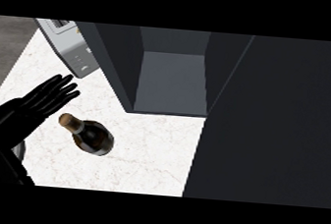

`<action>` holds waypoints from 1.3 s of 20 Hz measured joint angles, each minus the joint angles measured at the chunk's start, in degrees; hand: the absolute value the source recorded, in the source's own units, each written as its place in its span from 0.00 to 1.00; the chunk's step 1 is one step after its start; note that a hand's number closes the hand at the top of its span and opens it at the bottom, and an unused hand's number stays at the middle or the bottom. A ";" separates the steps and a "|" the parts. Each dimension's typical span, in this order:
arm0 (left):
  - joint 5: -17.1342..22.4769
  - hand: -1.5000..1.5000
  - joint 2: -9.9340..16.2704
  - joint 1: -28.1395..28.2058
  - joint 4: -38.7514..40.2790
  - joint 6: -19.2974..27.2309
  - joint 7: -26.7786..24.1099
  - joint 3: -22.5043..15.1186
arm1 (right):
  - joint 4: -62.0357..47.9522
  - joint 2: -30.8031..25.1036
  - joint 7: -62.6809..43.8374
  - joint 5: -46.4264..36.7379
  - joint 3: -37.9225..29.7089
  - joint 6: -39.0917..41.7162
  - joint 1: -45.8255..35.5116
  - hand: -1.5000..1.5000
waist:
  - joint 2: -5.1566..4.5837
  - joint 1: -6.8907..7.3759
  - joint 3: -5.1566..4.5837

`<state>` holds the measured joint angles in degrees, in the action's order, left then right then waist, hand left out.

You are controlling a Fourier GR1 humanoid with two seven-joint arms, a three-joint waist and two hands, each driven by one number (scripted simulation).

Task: Pick up the wine, place it into the cabinet and close the cabinet

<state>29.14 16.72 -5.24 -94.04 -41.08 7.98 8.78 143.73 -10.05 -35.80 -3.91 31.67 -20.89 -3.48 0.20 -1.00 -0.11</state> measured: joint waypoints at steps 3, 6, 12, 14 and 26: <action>-4.10 0.00 -0.56 -0.10 4.01 -1.68 -4.23 0.76 | 0.02 -0.78 -0.87 -0.30 0.70 -0.90 -0.81 0.00 | 0.01 -0.09 -0.01; -7.43 0.00 -0.38 -0.61 8.18 -3.21 -8.10 1.72 | 0.07 -1.59 -1.59 -0.55 1.25 -1.65 -1.74 0.00 | 0.02 -0.18 -0.03; -15.21 0.00 -0.77 -1.50 15.92 -4.81 -15.91 1.67 | -0.03 -2.60 -1.52 -0.97 2.34 -3.42 -2.31 0.00 | -0.01 -0.30 -0.02; -17.17 0.00 -0.34 -1.92 18.84 -5.56 -18.71 1.95 | -0.11 -2.97 -1.81 -1.13 2.32 -3.84 -3.18 0.00 | -0.02 -0.24 -0.03; -29.37 0.00 -0.68 -8.84 37.13 0.30 -31.73 0.21 | -0.06 -5.90 1.73 -1.52 4.23 -5.72 -0.82 0.00 | -0.13 -0.54 0.00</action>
<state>-0.23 16.04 -14.08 -56.91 -40.78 -23.75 8.99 143.66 -15.95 -34.07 -5.43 35.90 -26.62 -4.30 0.07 -1.54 -0.12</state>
